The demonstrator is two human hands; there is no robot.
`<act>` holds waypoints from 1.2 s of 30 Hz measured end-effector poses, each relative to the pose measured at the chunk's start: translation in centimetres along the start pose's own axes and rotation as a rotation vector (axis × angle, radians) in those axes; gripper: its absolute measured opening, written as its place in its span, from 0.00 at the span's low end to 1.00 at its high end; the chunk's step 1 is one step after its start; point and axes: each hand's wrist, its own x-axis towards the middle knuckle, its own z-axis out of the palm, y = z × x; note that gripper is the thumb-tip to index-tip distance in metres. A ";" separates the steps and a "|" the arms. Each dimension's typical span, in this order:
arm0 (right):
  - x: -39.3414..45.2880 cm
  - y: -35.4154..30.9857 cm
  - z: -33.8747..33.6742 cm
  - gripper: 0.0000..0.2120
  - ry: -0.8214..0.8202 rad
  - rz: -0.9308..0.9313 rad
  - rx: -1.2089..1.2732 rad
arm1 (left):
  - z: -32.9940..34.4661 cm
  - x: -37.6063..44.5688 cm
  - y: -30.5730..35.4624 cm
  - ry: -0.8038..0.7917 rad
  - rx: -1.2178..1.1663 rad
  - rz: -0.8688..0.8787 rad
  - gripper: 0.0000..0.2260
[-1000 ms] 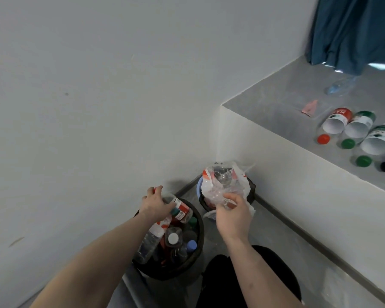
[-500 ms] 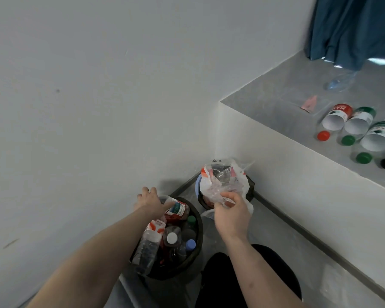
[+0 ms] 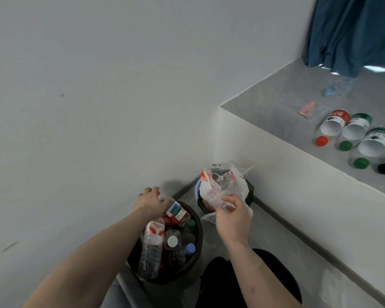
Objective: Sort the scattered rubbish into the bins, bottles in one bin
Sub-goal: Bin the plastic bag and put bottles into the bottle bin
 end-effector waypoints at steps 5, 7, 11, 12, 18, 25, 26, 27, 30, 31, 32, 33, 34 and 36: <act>1.0 -0.2 -0.4 0.13 0.020 0.059 0.039 | -1.1 0.2 0.5 -0.056 0.000 0.002 0.32; 1.8 -0.6 -0.3 0.13 0.049 0.098 0.096 | -1.7 0.1 1.1 -0.029 -0.034 0.030 0.29; 5.8 -2.7 0.1 0.10 0.033 0.079 0.144 | -3.1 0.1 2.7 0.008 -0.074 0.144 0.24; 7.2 -3.4 0.1 0.11 0.016 0.078 0.180 | -3.5 0.1 2.9 0.011 -0.077 0.164 0.24; 14.4 -7.5 1.2 0.16 -0.055 -0.009 0.312 | -4.2 0.5 3.4 0.011 -0.083 0.241 0.23; 17.3 -2.8 3.3 0.15 -0.181 -0.075 -0.074 | -2.4 1.4 3.9 0.044 -0.099 0.313 0.20; 17.1 -1.9 3.0 0.14 -0.211 -0.053 -0.147 | -2.0 1.5 4.1 0.031 -0.090 0.313 0.21; 16.9 -0.9 2.7 0.13 -0.234 -0.025 -0.198 | -1.8 1.5 4.4 0.021 -0.078 0.316 0.21; 16.6 1.3 0.9 0.14 -0.267 -0.017 -0.280 | -1.5 1.3 5.6 -0.004 -0.051 0.339 0.21; 16.5 1.6 0.2 0.15 -0.279 -0.019 -0.287 | -1.4 1.1 6.1 -0.009 -0.048 0.354 0.21; 16.3 1.8 -0.6 0.15 -0.291 -0.013 -0.304 | -1.4 0.9 6.6 -0.024 -0.043 0.364 0.21; 16.1 1.8 -1.4 0.15 -0.305 -0.005 -0.310 | -1.3 0.6 7.2 -0.033 -0.037 0.379 0.21; 15.8 1.6 -2.2 0.14 -0.309 0.007 -0.320 | -1.2 0.4 7.7 -0.045 -0.031 0.389 0.21; 15.2 1.5 -3.8 0.12 -0.293 0.018 -0.314 | -0.9 -0.2 9.0 -0.084 -0.031 0.393 0.23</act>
